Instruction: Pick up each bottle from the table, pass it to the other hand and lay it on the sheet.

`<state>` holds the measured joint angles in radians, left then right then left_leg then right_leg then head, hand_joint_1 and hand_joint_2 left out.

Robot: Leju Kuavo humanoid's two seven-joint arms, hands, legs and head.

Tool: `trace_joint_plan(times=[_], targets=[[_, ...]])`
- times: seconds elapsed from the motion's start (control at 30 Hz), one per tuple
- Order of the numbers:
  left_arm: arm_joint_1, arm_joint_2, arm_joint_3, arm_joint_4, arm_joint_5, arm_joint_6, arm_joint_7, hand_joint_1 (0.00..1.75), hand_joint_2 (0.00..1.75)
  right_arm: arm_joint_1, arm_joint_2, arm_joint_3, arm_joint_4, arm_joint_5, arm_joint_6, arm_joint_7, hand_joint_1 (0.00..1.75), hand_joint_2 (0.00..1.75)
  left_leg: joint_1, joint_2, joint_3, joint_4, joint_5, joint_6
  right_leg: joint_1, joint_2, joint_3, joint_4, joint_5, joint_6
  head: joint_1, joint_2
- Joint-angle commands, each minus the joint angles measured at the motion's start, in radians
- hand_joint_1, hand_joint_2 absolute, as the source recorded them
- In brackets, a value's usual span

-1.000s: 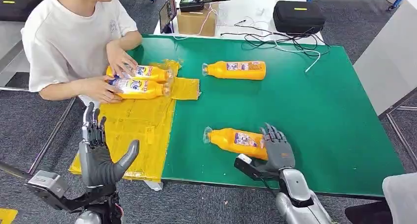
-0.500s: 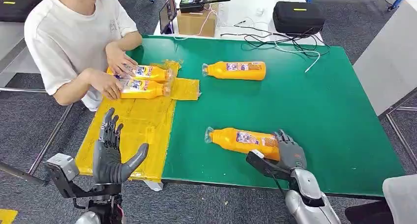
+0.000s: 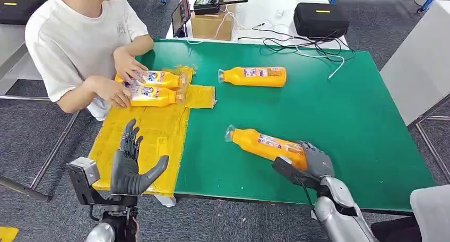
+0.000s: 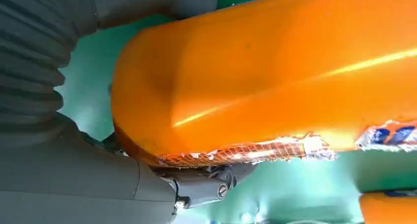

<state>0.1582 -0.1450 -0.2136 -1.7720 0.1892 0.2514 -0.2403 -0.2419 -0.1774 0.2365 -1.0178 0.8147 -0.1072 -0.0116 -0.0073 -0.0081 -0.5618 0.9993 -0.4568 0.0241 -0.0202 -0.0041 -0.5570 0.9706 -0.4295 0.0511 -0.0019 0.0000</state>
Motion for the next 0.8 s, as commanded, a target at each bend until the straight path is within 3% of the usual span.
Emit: trace_joint_plan(times=[0.03,0.23,0.37,0.6,0.73,0.8], targets=[[-0.040,0.010,-0.026,0.104,0.050,0.032,-0.081,0.00,1.75,0.072,0.082,-0.033,-0.016,-0.259,0.011,-0.256,1.75,1.75,0.002,-0.001,0.000,-0.002,0.001,-0.002,0.002,-0.001,0.001,-0.002,0.001,-0.003,0.001,0.000],[0.004,-0.005,-0.056,0.113,0.099,0.031,-0.122,0.00,1.75,0.132,0.161,-0.078,-0.161,-0.358,-0.102,-0.333,1.75,1.75,0.002,0.004,-0.001,-0.001,0.000,-0.003,0.003,0.004,0.007,0.000,0.002,-0.005,0.000,0.000],[0.029,0.045,-0.159,0.154,0.072,-0.042,-0.176,0.00,1.75,0.165,0.194,-0.138,-0.237,-0.440,-0.202,-0.419,1.75,1.75,0.002,0.003,-0.007,-0.001,0.000,-0.002,0.003,0.003,0.002,0.001,0.002,-0.004,0.000,0.000],[0.000,0.135,-0.343,0.290,-0.023,-0.081,-0.232,0.00,1.75,0.190,0.249,-0.216,-0.330,-0.588,-0.252,-0.528,1.75,1.75,0.001,0.002,-0.009,-0.002,0.001,-0.001,0.001,0.002,0.000,0.000,0.002,-0.004,0.000,0.000],[-0.018,0.140,-0.382,0.306,-0.013,-0.090,-0.235,0.00,1.75,0.187,0.273,-0.210,-0.377,-0.626,-0.273,-0.556,1.75,1.75,0.000,0.003,-0.011,-0.001,0.001,-0.002,0.000,0.003,-0.002,0.001,0.002,-0.005,0.000,0.000],[-0.034,0.131,-0.396,0.316,0.004,-0.102,-0.238,0.00,1.75,0.186,0.256,-0.144,-0.386,-0.624,-0.221,-0.544,1.75,1.75,0.000,0.003,-0.011,0.000,0.001,-0.002,0.000,0.002,-0.002,0.001,0.002,-0.005,0.000,0.000]])
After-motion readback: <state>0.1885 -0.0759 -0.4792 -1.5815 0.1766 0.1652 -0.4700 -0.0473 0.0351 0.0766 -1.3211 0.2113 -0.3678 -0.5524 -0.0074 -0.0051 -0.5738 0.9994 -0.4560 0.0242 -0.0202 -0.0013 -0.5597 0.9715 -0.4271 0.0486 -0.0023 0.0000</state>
